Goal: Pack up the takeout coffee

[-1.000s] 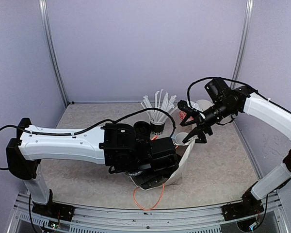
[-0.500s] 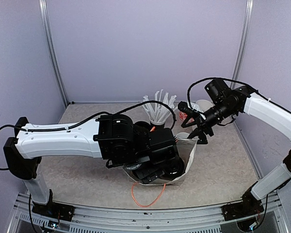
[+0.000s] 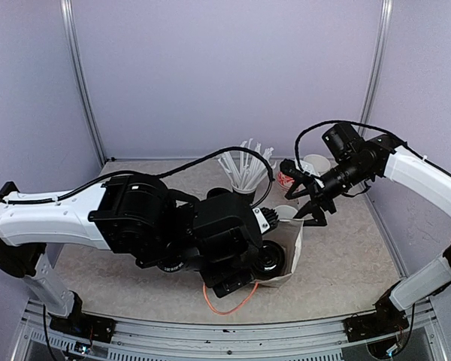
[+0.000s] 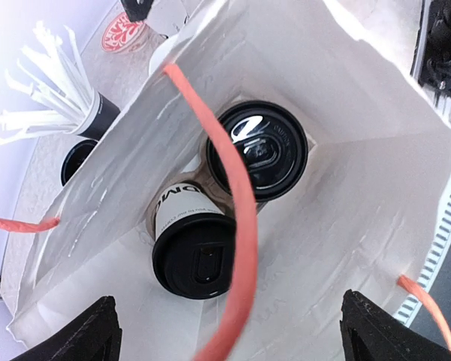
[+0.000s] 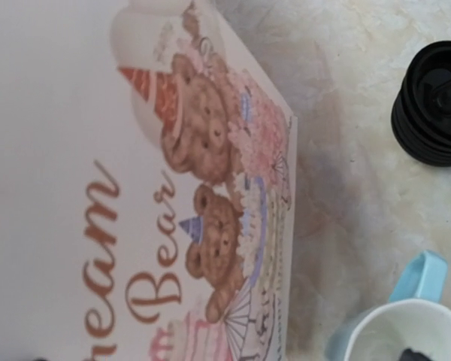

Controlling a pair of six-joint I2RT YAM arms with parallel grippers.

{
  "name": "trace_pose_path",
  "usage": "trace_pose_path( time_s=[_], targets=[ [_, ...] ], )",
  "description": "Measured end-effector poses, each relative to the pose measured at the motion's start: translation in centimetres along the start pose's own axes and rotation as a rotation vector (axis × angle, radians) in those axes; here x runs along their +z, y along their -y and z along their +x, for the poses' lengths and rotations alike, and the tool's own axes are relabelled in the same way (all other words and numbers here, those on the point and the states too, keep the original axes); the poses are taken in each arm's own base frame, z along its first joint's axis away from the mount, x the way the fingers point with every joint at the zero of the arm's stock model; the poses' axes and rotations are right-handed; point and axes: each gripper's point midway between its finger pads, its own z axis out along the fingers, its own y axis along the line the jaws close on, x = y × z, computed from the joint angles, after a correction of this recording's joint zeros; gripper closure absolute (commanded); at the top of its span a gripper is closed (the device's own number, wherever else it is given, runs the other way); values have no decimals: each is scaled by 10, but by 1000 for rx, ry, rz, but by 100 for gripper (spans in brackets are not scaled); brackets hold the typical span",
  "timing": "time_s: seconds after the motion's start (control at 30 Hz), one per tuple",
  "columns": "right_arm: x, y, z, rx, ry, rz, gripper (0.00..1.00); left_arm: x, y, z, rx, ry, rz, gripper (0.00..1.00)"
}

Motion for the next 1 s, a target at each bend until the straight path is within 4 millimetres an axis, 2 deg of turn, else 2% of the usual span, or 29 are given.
trace_pose_path(
  time_s=[0.2, 0.37, 0.47, 0.77, 1.0],
  targets=[
    [0, 0, 0, -1, -1, -1, 1, -5, -11, -12, -21, 34, -17, 1],
    [0, 2, 1, 2, -7, 10, 0, 1, -38, -31, -49, 58, -75, 1],
    [-1, 6, 2, 8, -21, 36, 1, 10, -56, -35, -60, 53, -111, 1],
    [-16, 33, 1, 14, -53, 168, 0, 27, -100, -47, -76, 77, -169, 1],
    [-33, 58, 5, 18, -84, 283, 1, 28, -119, -69, -74, 125, -203, 1]
  ],
)
